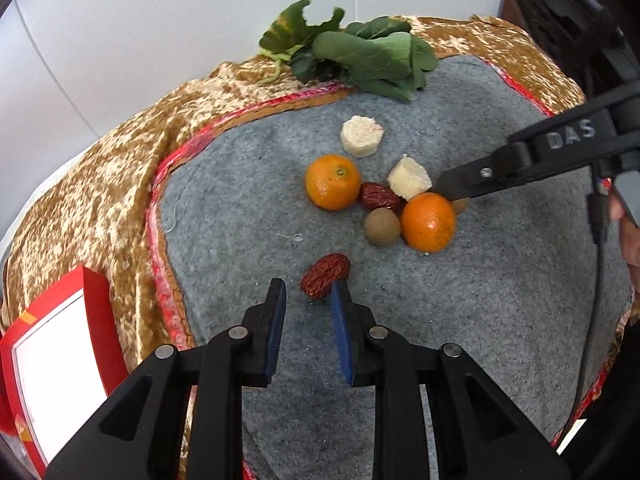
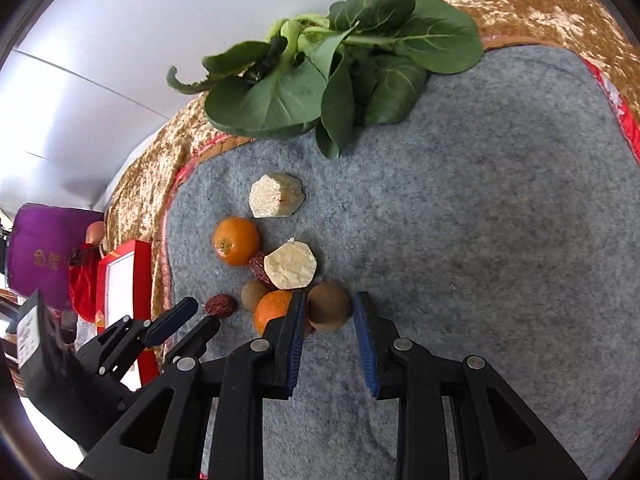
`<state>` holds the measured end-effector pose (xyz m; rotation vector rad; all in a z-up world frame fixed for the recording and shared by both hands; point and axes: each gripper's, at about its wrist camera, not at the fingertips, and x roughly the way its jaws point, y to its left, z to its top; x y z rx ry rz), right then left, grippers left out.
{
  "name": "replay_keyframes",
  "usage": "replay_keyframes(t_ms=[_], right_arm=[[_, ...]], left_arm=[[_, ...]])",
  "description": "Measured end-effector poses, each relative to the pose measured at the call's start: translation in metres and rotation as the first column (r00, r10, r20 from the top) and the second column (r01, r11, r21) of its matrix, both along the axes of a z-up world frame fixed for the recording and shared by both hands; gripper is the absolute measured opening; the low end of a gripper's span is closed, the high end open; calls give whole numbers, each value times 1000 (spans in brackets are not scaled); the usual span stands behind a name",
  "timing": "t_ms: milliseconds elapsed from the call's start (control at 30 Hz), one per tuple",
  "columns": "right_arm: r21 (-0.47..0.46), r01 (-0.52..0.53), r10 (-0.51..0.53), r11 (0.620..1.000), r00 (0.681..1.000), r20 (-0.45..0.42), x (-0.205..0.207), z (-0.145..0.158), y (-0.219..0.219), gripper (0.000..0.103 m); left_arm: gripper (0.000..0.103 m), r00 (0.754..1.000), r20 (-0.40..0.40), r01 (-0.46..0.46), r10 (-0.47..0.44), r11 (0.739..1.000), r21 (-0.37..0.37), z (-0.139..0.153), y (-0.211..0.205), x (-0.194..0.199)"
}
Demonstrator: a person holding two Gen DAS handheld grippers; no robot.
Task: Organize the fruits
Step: 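Grasp another red date with the left tool while the right grasps another brown longan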
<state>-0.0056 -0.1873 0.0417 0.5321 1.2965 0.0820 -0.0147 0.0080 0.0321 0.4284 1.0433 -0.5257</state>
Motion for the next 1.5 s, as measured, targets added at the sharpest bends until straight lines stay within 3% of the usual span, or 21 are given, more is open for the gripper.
replay_keyframes(t_ms=[433, 567, 1300, 1500], right_arm=[[-22, 13, -14, 1000, 1000, -27, 8, -11, 9, 26], [-16, 13, -13, 1000, 1000, -26, 8, -12, 7, 27], [22, 20, -19, 1000, 999, -36, 7, -12, -1, 28], [25, 28, -27, 999, 999, -38, 6, -11, -1, 29]], left_arm=[[21, 997, -24, 65, -67, 996, -55, -5, -4, 1], [31, 998, -26, 57, -58, 997, -47, -7, -5, 2], [31, 997, -22, 66, -68, 996, -61, -10, -6, -2], [31, 998, -31, 59, -63, 993, -106, -6, -2, -1]])
